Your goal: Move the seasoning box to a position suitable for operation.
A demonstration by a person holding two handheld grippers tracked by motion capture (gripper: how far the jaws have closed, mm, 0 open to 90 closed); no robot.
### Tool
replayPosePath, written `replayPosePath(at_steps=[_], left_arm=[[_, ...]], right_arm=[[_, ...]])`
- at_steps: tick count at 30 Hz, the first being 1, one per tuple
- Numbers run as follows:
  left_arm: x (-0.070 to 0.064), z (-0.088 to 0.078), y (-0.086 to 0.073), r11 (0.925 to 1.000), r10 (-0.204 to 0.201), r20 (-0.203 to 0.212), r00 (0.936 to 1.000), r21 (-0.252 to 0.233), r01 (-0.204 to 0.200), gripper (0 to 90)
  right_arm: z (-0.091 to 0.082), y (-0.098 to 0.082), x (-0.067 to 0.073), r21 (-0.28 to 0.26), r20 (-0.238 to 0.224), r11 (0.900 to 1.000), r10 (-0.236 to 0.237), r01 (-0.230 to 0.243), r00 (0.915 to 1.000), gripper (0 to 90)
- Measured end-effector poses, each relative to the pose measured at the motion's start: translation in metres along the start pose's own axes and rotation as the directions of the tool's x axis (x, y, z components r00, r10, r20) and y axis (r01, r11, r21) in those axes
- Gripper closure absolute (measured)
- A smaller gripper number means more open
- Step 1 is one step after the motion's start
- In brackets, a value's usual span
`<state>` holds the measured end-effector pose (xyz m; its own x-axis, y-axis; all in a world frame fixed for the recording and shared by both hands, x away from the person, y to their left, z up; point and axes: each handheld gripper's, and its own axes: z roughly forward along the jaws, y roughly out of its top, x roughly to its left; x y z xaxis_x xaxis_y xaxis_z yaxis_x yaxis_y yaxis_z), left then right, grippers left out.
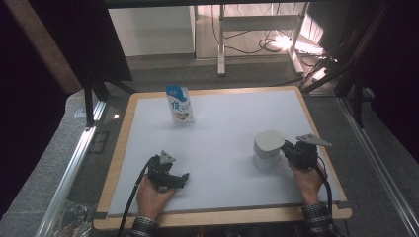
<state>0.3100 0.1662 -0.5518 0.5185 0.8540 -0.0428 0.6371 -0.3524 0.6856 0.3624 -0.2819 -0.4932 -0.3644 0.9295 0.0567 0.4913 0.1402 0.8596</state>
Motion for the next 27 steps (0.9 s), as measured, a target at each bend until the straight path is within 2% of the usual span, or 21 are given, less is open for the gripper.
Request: replayPosePath(at_steps=[7,15,19,23,27], left_arm=[[0.0,0.0,0.0,1.0,0.0,0.0,1.0,0.0,0.0,0.0],[0.0,0.0,0.0,1.0,0.0,0.001,1.0,0.0,0.0,0.0],[0.0,0.0,0.0,1.0,0.002,0.001,1.0,0.002,-0.002,0.0],[-0.001,0.0,0.0,1.0,0.004,-0.003,1.0,0.001,-0.004,0.0],[0.0,0.0,0.0,1.0,0.001,-0.002,1.0,-0.001,-0.001,0.0]], right_arm=[[-0.01,-0.009,0.001,0.005,0.014,1.0,-0.021,0.021,0.9997,78.9],[-0.012,-0.011,0.001,0.0,0.024,0.999,-0.051,0.051,0.9984,78.5],[-0.014,-0.012,0.001,0.006,0.001,0.998,-0.068,0.068,0.9977,70.7],[-0.015,-0.014,0.006,0.025,0.021,0.992,-0.123,0.122,0.9922,65.8],[-0.017,-0.016,0.006,0.024,0.027,0.992,-0.126,0.126,0.9916,62.3]])
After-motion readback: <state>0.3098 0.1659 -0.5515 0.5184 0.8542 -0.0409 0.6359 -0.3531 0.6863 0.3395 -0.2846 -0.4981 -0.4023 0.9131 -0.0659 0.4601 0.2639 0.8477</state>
